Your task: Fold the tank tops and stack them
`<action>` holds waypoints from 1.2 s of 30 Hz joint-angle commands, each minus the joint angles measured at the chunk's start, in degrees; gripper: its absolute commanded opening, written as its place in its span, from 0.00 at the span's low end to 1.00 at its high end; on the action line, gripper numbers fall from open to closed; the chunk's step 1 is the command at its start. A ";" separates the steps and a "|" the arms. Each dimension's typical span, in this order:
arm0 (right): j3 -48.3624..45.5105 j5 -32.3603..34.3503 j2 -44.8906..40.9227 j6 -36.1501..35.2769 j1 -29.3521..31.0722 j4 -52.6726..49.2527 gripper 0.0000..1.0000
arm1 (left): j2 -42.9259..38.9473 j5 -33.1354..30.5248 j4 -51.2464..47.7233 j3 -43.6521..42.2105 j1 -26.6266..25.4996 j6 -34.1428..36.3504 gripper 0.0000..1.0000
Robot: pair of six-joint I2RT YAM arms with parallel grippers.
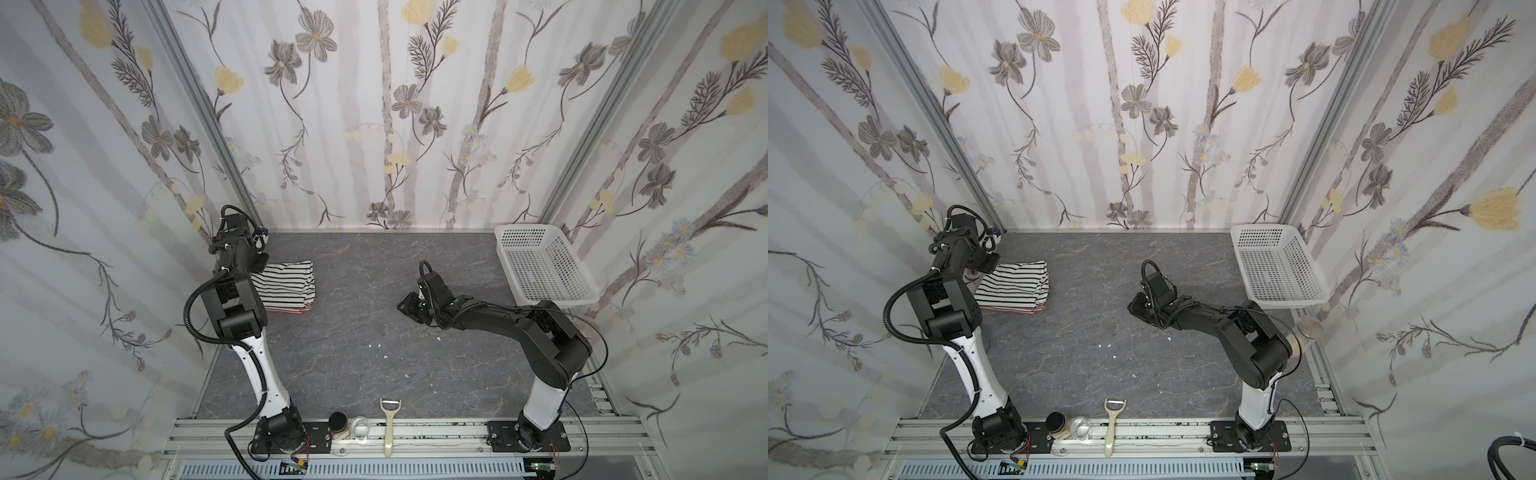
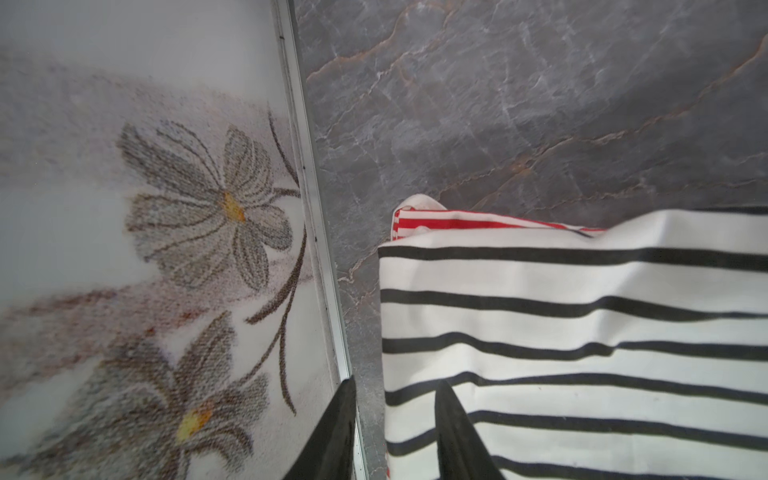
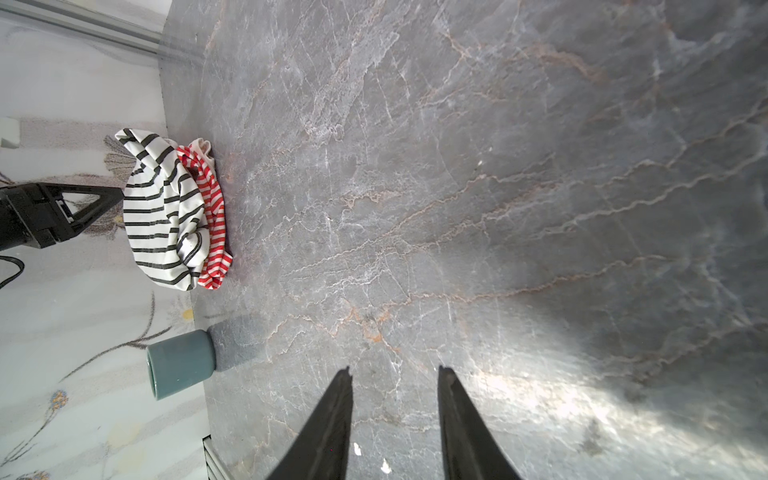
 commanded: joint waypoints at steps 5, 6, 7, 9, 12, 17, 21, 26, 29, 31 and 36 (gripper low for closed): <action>0.11 0.32 -0.57 -0.29 -0.61 -0.84 0.37 | 0.05 -7.49 2.64 -3.19 0.42 1.98 0.29; -0.05 0.33 -0.86 -0.43 -0.78 -0.95 0.37 | -0.01 -7.99 2.68 -3.61 0.26 2.27 0.29; -0.23 0.45 -1.24 -0.60 -0.95 -1.06 0.37 | 0.22 -8.74 2.83 -3.96 0.12 2.51 0.30; -0.40 0.56 -2.11 -1.09 -1.55 -1.49 0.37 | 0.45 -8.94 3.03 -4.19 0.07 2.38 0.30; -0.34 1.26 -4.56 -3.11 -3.03 -3.56 0.37 | -0.28 -8.61 3.62 -3.93 0.07 1.54 0.30; -0.42 3.30 -12.78 -10.92 -7.47 -9.68 0.45 | -7.46 -0.19 4.94 -4.13 0.16 -3.85 0.38; -0.17 6.40 -19.65 -17.44 -11.47 -15.22 0.65 | -15.91 12.68 6.07 -7.20 -0.22 -11.91 0.53; 1.46 9.73 -27.82 -26.14 -17.62 -22.11 0.92 | -27.80 24.41 16.77 -20.43 -3.80 -23.17 0.86; 0.96 13.98 -30.93 -30.78 -20.72 -24.12 0.97 | -35.90 21.13 29.37 -34.18 -9.80 -26.57 0.99; -0.73 18.39 -33.16 -33.96 -22.14 -23.74 0.99 | -40.49 17.82 37.71 -43.67 -14.12 -28.13 1.00; -8.42 22.80 -39.26 -42.86 -26.38 -17.01 1.00 | -44.78 16.91 51.26 -58.47 -20.73 -32.80 1.00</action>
